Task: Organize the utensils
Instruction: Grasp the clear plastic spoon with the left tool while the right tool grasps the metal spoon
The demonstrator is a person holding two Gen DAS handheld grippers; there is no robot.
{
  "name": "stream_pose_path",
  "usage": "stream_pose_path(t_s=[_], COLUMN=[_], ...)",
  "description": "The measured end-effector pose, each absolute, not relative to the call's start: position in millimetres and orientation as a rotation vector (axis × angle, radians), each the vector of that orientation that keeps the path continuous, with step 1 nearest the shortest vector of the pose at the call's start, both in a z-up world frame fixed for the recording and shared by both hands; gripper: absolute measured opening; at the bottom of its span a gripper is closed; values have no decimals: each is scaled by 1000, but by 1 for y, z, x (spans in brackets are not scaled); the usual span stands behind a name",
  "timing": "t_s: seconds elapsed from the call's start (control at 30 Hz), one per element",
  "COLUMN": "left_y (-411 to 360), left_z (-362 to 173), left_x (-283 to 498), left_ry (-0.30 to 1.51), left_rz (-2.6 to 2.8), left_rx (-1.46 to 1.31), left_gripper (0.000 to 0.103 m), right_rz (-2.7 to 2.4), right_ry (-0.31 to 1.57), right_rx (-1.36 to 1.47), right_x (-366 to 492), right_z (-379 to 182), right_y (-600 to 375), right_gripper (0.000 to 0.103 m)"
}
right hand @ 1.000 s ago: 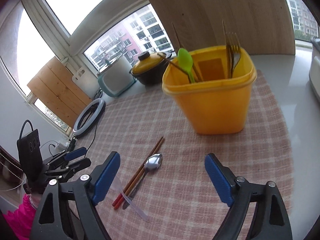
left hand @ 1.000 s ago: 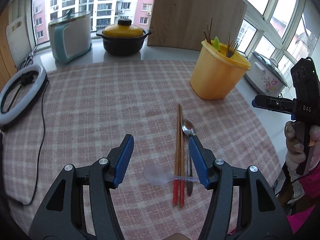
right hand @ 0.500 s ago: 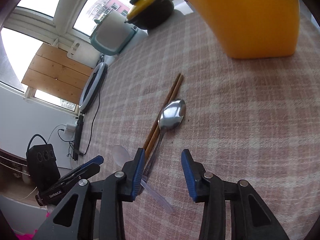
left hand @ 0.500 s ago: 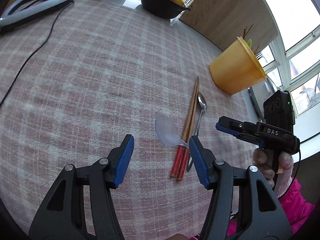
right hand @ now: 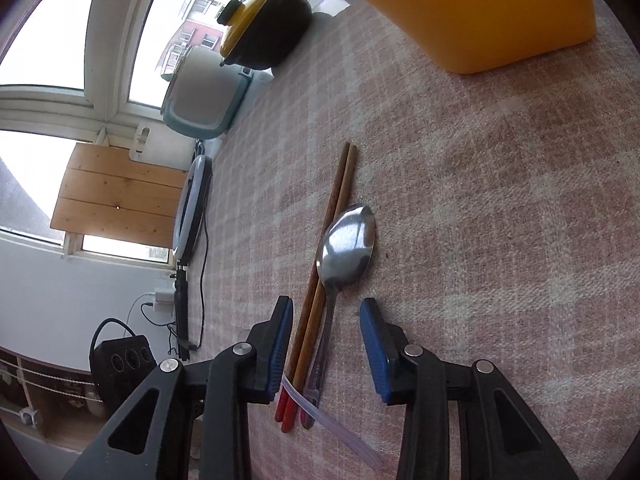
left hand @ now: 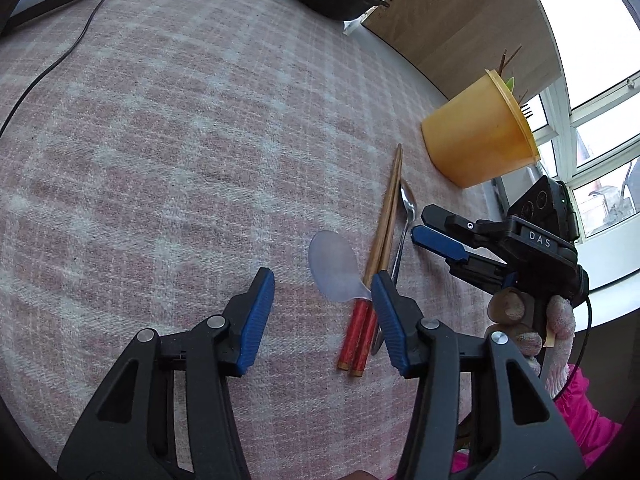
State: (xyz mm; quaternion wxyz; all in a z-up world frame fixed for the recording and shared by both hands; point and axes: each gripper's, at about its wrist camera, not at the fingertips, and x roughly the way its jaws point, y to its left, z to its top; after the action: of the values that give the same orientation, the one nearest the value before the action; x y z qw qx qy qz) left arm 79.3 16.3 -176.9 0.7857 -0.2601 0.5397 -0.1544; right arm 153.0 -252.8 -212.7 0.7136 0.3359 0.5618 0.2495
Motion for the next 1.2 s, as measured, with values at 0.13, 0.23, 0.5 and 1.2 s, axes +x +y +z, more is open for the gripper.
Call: stream_pose_path(t_s=[0.13, 0.23, 0.5, 1.2], left_y=[14, 15, 16, 24], left_z=[-178, -180, -184, -183], left_x=[83, 86, 87, 91], left_ry=[1163, 1169, 1176, 1131], left_rz=[-339, -339, -338, -319], left_rx=[-534, -541, -542, -582], left_gripper=[42, 35, 10, 7], right_rz=[531, 514, 483, 467], right_ry=[1239, 1232, 1229, 1239], right_rx=[803, 826, 841, 557], right_x=[157, 160, 165, 168], right_z=[-217, -218, -219, -201], right_y=[-255, -253, -251, -227], right_gripper=[30, 27, 18, 0])
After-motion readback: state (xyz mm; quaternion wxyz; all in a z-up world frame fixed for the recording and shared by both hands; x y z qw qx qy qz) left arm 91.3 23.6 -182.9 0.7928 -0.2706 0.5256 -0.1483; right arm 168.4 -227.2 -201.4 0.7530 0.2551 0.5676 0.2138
